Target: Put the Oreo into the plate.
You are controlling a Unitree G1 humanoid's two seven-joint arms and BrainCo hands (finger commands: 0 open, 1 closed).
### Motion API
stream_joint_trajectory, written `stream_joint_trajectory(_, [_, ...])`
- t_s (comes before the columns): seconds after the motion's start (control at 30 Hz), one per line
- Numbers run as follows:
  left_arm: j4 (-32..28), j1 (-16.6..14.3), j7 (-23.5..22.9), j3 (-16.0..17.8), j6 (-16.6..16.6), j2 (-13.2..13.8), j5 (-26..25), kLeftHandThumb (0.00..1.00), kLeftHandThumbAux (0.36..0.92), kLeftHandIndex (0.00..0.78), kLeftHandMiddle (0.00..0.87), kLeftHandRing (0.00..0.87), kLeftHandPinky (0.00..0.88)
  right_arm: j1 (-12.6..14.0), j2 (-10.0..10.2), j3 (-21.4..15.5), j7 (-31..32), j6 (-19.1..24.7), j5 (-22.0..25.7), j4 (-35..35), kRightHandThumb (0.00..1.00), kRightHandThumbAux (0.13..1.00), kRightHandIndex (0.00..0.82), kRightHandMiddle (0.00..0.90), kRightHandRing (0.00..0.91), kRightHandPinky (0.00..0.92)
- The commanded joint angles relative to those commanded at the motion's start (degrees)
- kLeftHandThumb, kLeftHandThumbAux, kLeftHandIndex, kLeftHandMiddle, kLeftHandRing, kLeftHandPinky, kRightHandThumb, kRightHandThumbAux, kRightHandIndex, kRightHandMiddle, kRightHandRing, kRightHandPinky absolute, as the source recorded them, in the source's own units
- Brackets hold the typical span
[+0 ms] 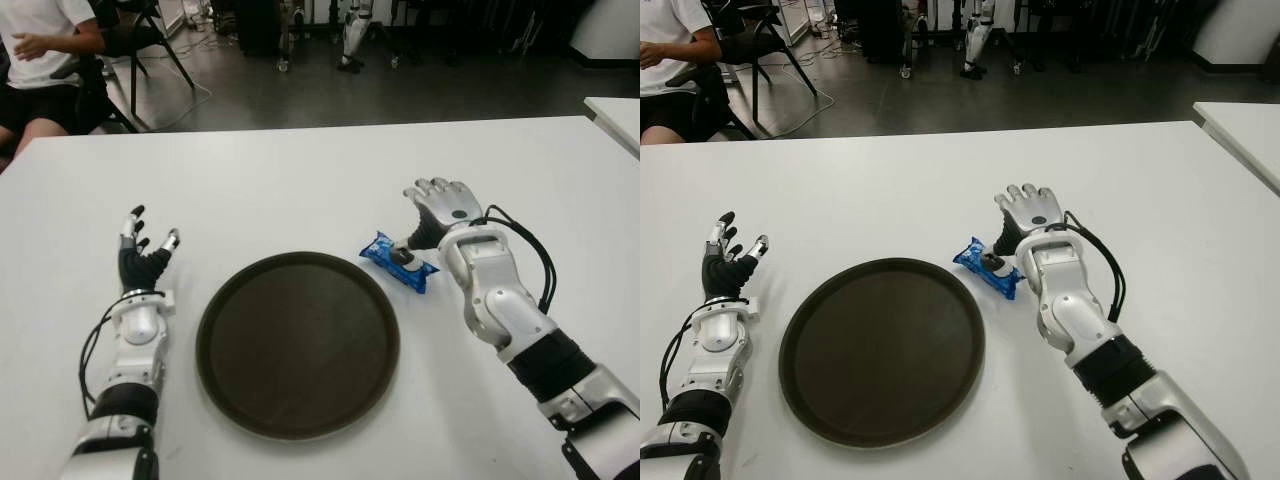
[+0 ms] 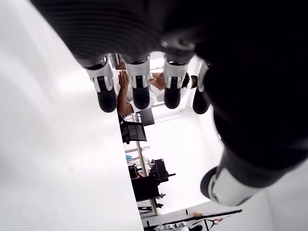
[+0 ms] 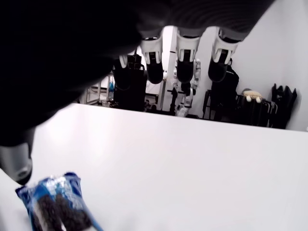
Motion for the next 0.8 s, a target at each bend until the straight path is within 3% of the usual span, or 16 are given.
stream_joint_trajectory(0.47, [1.47, -0.4, 1.05, 0.04, -0.49, 0.32, 1.0, 0.0, 0.744, 0.032, 0.041, 0.027, 0.027, 1.4, 0.28, -0.02, 1.85, 1.2, -0.31, -2.77, 0.001, 0.468, 0.006, 0.0, 0.0, 0.0])
stream_joint_trajectory(0.8, [3.1, -1.04, 2.92, -0.16, -1.34, 0.36, 1.76, 0.0, 0.687, 0.05, 0.049, 0.028, 0.022, 1.67, 1.3, 0.17, 4.14, 2.99, -0.47, -4.55, 0.0, 0.451, 0.004, 0.0, 0.0, 0.0])
